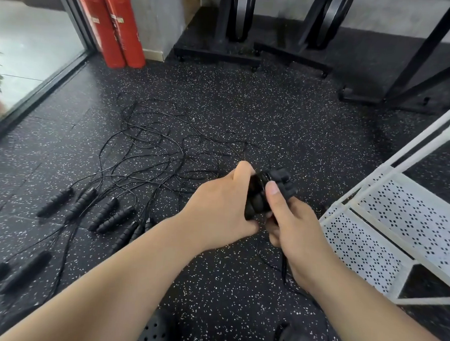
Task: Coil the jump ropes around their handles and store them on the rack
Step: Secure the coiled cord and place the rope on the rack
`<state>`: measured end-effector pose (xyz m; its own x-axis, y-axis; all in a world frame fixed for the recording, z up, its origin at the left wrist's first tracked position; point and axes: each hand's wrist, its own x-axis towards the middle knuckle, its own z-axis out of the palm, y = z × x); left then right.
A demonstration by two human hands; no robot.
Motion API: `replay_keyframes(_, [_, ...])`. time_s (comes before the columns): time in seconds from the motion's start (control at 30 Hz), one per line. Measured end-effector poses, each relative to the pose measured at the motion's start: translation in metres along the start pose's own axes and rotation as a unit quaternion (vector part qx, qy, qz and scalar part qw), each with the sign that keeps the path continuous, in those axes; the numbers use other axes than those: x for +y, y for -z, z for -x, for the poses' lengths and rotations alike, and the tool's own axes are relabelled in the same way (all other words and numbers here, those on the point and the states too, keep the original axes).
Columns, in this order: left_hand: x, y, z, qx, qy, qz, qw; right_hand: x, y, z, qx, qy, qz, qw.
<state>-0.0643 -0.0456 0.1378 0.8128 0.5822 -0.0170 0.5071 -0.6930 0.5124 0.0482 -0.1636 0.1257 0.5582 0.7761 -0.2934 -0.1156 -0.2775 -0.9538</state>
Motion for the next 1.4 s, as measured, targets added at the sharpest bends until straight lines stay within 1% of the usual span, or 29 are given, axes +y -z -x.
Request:
replay_keyframes(0.07, [-0.002,0.003,0.000,-0.007,-0.002,0.009,1.000,-0.001,0.002,0.000,-0.003,-0.017,-0.026,1.000])
replay_keyframes(0.23, [-0.001,0.002,-0.004,0.028,0.037,-0.017,0.999,0.002,0.004,-0.005,-0.019,-0.019,-0.064,0.998])
replay_keyframes(0.37, [-0.002,0.001,-0.006,0.019,0.064,-0.029,0.997,0.007,0.001,-0.006,-0.028,-0.023,-0.098,0.995])
replay_keyframes(0.47, [-0.001,0.000,-0.007,0.021,0.065,-0.022,0.997,0.010,0.002,-0.007,-0.037,-0.023,-0.112,0.993])
replay_keyframes(0.57, [-0.002,0.000,-0.006,0.037,0.069,-0.008,0.997,0.008,0.006,-0.010,-0.055,0.007,-0.044,0.997])
replay_keyframes(0.67, [-0.006,0.002,-0.007,0.057,0.084,0.009,0.995,0.010,0.008,-0.010,-0.043,0.040,0.117,0.991])
replay_keyframes(0.73, [-0.016,0.008,-0.011,0.089,0.115,0.010,0.989,0.014,0.006,-0.004,-0.053,0.074,0.234,0.968])
replay_keyframes(0.8, [-0.030,0.017,-0.015,0.109,0.146,-0.016,0.983,0.017,0.003,0.005,-0.081,0.131,0.338,0.928])
replay_keyframes(0.83, [-0.036,0.019,-0.016,0.107,0.156,-0.036,0.981,0.016,0.001,0.010,-0.084,0.156,0.381,0.907])
replay_keyframes(0.9, [-0.042,0.021,-0.015,0.091,0.159,-0.076,0.980,0.008,0.001,0.015,-0.055,0.210,0.457,0.863])
replay_keyframes(1.0, [-0.041,0.014,-0.011,0.063,0.127,-0.135,0.981,-0.008,0.010,0.013,-0.015,0.281,0.522,0.805])
replay_keyframes(1.07, [-0.039,0.008,-0.010,0.042,0.102,-0.166,0.980,-0.017,0.018,0.007,-0.008,0.323,0.542,0.776])
replay_keyframes(1.1, [-0.037,0.004,-0.009,0.022,0.092,-0.179,0.979,-0.019,0.022,0.004,-0.009,0.339,0.545,0.767])
replay_keyframes(1.13, [-0.035,0.001,-0.008,-0.001,0.080,-0.191,0.978,-0.022,0.026,0.001,-0.012,0.345,0.543,0.766])
replay_keyframes(1.2, [-0.030,-0.006,-0.005,-0.040,0.042,-0.213,0.975,-0.025,0.033,-0.006,-0.018,0.330,0.525,0.784])
replay_keyframes(1.27, [-0.024,-0.011,-0.002,-0.069,-0.002,-0.223,0.972,-0.028,0.041,-0.012,-0.021,0.292,0.479,0.827])
replay_keyframes(1.33, [-0.019,-0.014,0.000,-0.096,-0.040,-0.223,0.969,-0.031,0.047,-0.017,-0.029,0.235,0.434,0.870])
replay_keyframes(1.4, [-0.016,-0.015,0.002,-0.111,-0.076,-0.216,0.967,-0.029,0.053,-0.021,-0.043,0.184,0.405,0.895])
